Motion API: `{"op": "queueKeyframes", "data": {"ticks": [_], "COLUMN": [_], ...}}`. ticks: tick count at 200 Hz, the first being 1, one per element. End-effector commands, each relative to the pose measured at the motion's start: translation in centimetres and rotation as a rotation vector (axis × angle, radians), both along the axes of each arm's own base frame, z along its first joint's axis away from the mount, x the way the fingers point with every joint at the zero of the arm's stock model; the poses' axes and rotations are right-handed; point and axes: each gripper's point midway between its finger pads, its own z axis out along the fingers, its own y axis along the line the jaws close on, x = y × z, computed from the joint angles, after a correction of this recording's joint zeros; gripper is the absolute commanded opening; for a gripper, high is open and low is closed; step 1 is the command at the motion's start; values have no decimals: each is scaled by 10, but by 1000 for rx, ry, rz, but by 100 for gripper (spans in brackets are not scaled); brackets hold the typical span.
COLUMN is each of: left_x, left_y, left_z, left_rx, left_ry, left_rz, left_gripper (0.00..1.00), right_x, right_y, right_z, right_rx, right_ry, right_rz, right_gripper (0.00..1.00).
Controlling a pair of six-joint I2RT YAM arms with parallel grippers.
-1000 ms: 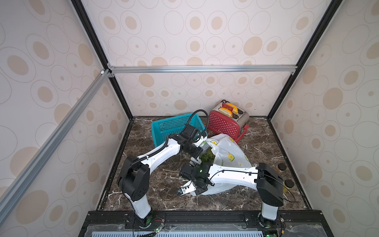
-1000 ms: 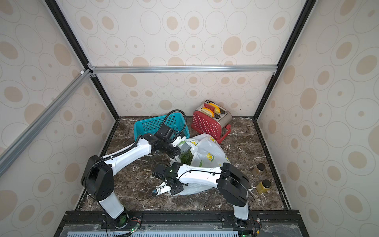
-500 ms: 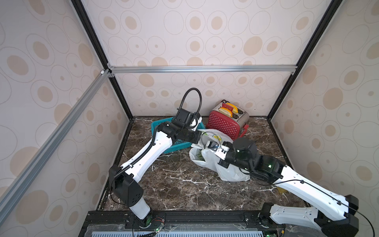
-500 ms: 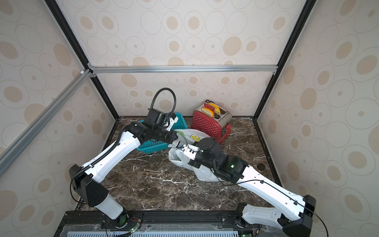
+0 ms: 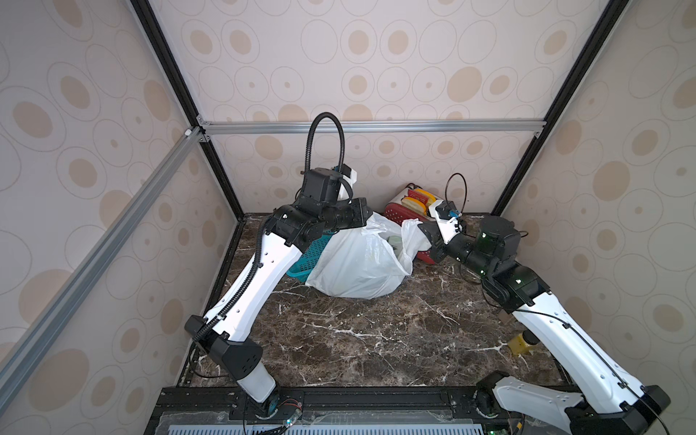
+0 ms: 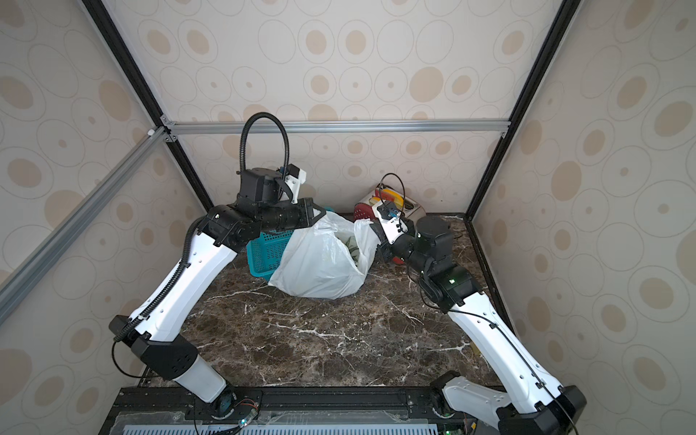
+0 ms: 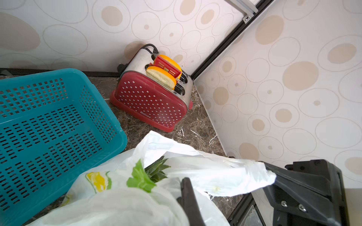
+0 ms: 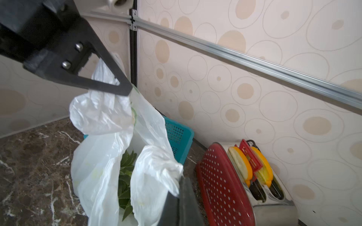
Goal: Place the pineapple into a plastic bag & tie a knot
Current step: Adjust the plastic bag at the center of the board.
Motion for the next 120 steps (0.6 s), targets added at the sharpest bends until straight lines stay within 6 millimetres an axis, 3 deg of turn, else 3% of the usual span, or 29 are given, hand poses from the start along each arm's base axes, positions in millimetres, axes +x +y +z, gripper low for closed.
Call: {"op": "queueKeyframes", "data": {"ticks": [1, 11, 27, 49, 81, 120], "left_x": [-3, -5, -6, -8, -15, -42], "left_y": [11, 16, 24, 34, 53, 56], "left_z": [-10, -22, -24, -18, -12, 8], "left_rx": [-9, 10, 31, 68, 134, 94], "left_ry": [6, 23, 10, -33, -83, -70], "left_rz": [43, 54, 77, 98, 132, 77], "left_gripper": [0, 0, 0, 0, 0, 0], "right_x": [4, 8, 12, 14, 7, -9], "right_y": [14, 16, 20, 22, 24, 18], "right_z": [-8, -18, -28, -23, 14, 58], "right_rx": [102, 103, 96, 92, 133, 186], "right_ry": [32, 54, 79, 70, 22, -31], "right_rz": [48, 48, 52, 57, 94, 124], "right_gripper": [0, 0, 0, 0, 0, 0]}}
